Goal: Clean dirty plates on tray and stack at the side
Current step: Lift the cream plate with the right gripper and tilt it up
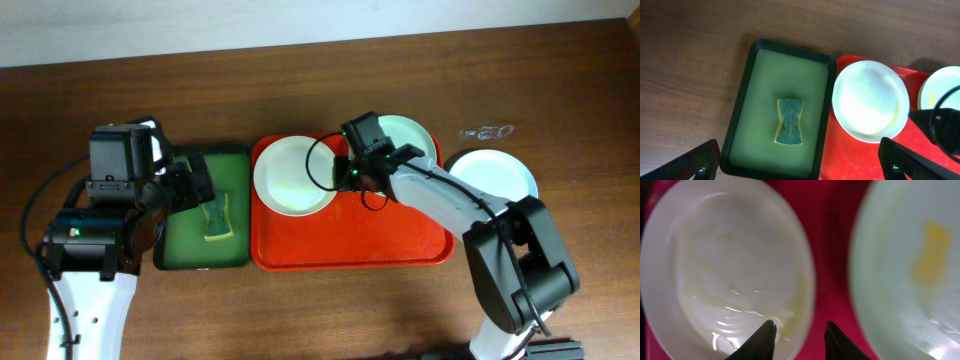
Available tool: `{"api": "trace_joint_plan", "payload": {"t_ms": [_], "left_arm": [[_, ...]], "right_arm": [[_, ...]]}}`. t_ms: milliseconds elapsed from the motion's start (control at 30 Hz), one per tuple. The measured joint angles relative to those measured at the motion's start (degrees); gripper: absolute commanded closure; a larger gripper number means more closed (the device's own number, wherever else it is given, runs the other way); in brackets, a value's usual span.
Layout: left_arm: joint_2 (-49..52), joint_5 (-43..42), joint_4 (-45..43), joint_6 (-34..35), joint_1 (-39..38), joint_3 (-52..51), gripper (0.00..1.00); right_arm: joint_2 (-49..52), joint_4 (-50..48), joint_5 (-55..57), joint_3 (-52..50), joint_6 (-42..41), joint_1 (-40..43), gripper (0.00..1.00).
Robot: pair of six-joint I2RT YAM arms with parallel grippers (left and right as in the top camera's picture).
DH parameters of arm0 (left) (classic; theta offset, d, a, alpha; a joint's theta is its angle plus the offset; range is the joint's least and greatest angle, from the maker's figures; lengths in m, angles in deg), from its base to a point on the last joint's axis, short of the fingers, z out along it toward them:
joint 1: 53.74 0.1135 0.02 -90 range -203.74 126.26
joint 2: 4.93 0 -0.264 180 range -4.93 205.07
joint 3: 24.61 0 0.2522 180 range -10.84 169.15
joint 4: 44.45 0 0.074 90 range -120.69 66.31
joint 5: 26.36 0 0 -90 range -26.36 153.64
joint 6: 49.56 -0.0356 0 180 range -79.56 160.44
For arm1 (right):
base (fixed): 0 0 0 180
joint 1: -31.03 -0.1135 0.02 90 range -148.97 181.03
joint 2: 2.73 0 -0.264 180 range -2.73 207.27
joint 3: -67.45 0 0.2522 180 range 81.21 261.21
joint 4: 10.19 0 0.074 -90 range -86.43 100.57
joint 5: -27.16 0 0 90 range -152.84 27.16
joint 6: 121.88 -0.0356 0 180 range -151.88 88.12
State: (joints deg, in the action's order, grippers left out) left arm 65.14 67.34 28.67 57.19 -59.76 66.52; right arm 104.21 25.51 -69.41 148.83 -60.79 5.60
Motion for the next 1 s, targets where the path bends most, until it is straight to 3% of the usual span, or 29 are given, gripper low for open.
{"api": "trace_joint_plan", "payload": {"t_ms": [367, 400, 433, 467, 667, 800, 867, 1000], "left_arm": [[0.0, 0.0, 0.0, 0.0, 0.0, 0.0, 0.01], [0.0, 0.0, 0.0, 0.0, 0.0, 0.0, 0.01], [0.0, 0.0, 0.0, 0.0, 0.0, 0.0, 0.01], [0.0, 0.0, -0.02, 0.0, 0.0, 0.0, 0.01], [0.0, 0.0, -0.02, 0.0, 0.0, 0.0, 0.01], [0.0, 0.0, 0.0, 0.0, 0.0, 0.0, 0.01], [0.0, 0.0, -0.02, 0.0, 0.0, 0.0, 0.01], [0.0, 0.02, -0.04, 0.0, 0.0, 0.0, 0.01]], "right_arm": [[4.72, -7.45, 11.19, -0.02, -0.07, -3.28, 0.67], [5.77, -8.11, 11.06, -0.02, -0.09, -3.41, 0.73], [6.58, -8.52, 11.06, -0.02, 0.04, -3.45, 0.89], [6.82, -8.76, 11.08, -0.02, -0.24, -3.52, 0.96], [4.24, -4.94, 11.17, -0.04, -0.92, -3.5, 0.96], [-9.2, 0.07, 13.49, -0.2, -0.37, -3.5, 0.96], [-11.93, -2.95, 14.29, -0.26, -0.35, -3.54, 0.96], [-7.39, -17.05, 15.98, -0.46, 0.17, -6.54, 0.96]]}}
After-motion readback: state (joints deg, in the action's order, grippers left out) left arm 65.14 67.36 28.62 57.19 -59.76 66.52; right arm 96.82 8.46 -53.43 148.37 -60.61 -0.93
